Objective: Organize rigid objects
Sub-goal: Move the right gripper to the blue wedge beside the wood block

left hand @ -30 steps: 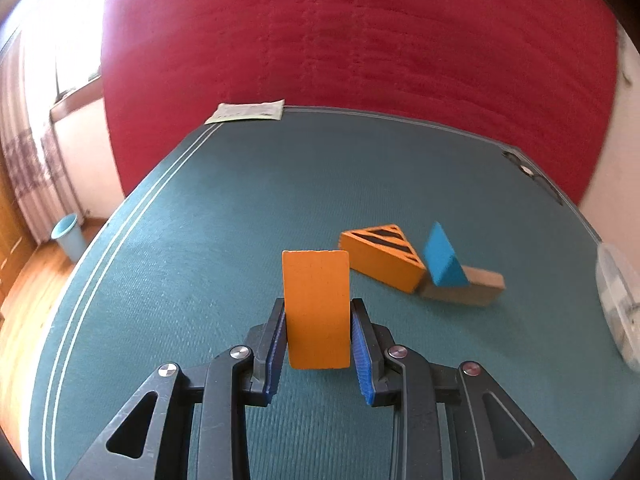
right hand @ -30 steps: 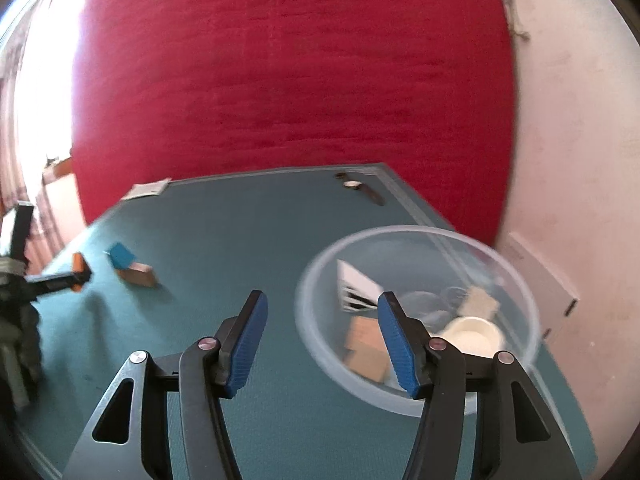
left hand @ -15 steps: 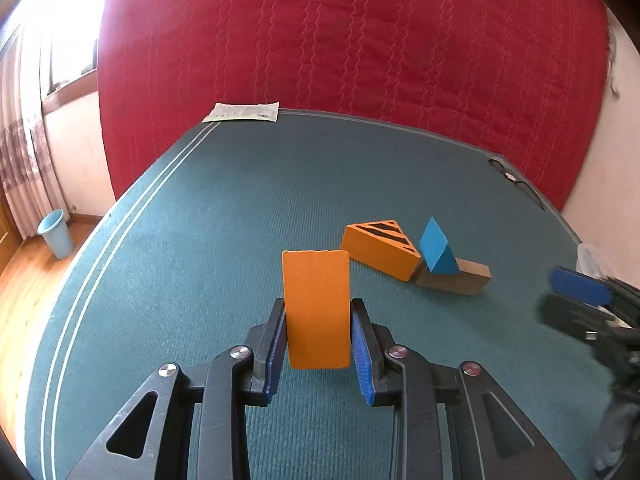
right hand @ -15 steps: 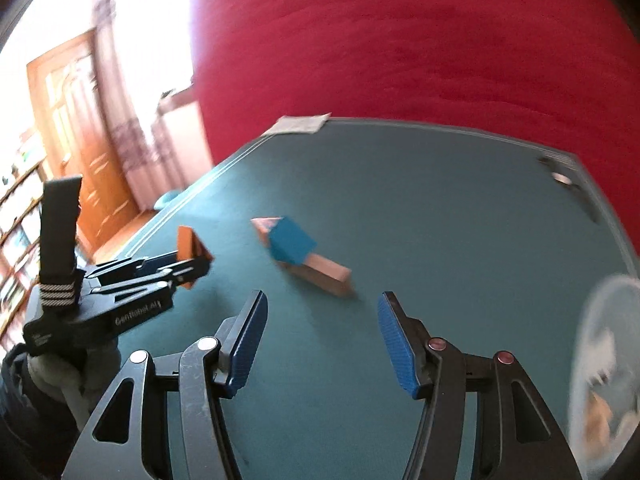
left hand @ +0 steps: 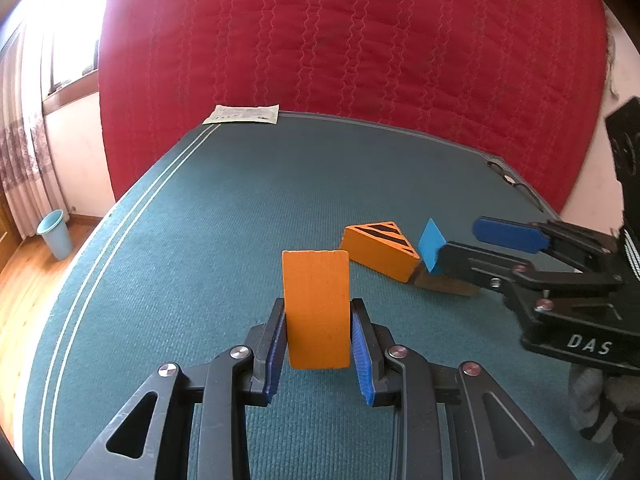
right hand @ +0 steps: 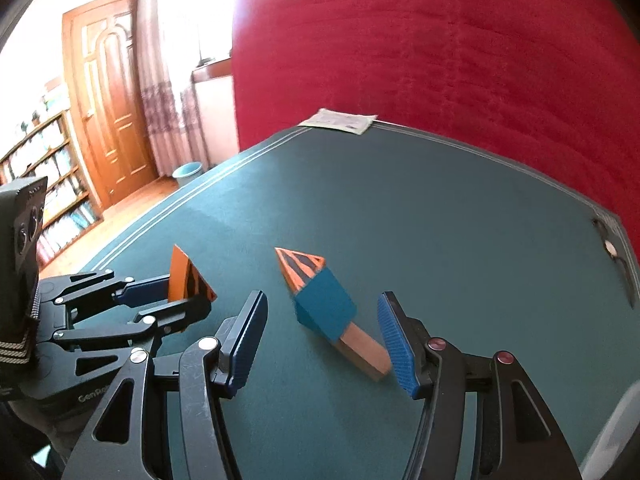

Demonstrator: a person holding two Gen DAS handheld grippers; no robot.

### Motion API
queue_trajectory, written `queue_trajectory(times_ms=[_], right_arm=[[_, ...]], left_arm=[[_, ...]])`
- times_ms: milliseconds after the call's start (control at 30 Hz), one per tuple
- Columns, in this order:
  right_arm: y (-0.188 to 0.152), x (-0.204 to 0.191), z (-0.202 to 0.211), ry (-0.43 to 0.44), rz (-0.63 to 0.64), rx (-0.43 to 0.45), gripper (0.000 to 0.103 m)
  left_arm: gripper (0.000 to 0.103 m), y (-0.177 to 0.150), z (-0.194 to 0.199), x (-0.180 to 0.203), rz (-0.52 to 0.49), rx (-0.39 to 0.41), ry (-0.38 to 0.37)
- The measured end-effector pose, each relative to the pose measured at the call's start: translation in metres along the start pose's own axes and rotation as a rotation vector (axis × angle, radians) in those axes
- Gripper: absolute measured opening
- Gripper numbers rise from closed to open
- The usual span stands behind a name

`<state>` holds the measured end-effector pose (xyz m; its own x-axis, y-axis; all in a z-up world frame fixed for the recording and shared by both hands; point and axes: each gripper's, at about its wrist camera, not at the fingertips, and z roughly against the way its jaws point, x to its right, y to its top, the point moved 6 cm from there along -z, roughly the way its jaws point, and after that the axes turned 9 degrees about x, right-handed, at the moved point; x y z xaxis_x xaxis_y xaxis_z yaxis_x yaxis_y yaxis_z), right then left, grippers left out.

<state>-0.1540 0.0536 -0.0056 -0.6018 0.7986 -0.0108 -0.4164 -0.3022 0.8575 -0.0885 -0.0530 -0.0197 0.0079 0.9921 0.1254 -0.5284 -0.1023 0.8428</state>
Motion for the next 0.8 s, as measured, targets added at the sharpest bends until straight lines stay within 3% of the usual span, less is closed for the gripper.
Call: queue_trajectory(times_ms=[267,400,433,800], right_arm=[[0.000,0.005,-0.025,0.004,0.029,-0.037,0.057],[0.001,0.004,-0.030,0.014,0.030,-0.048,0.045],[0.000,0.004,-0.032,0.018,0.028,-0.055,0.037],[-0.004,0.001,-0.019,0.025,-0.036,-0.029,0.033]], left_arm=[[0.032,-0.001,0.001,-0.001,-0.004,-0.005,0.008],[0.032,0.000,0.001,-0.002,-0.005,-0.006,0.009],[0.032,0.000,0.001,-0.002,-0.005,-0.006,0.009],[0.032,-0.001,0.002,-0.003,-0.005,-0.007,0.010]])
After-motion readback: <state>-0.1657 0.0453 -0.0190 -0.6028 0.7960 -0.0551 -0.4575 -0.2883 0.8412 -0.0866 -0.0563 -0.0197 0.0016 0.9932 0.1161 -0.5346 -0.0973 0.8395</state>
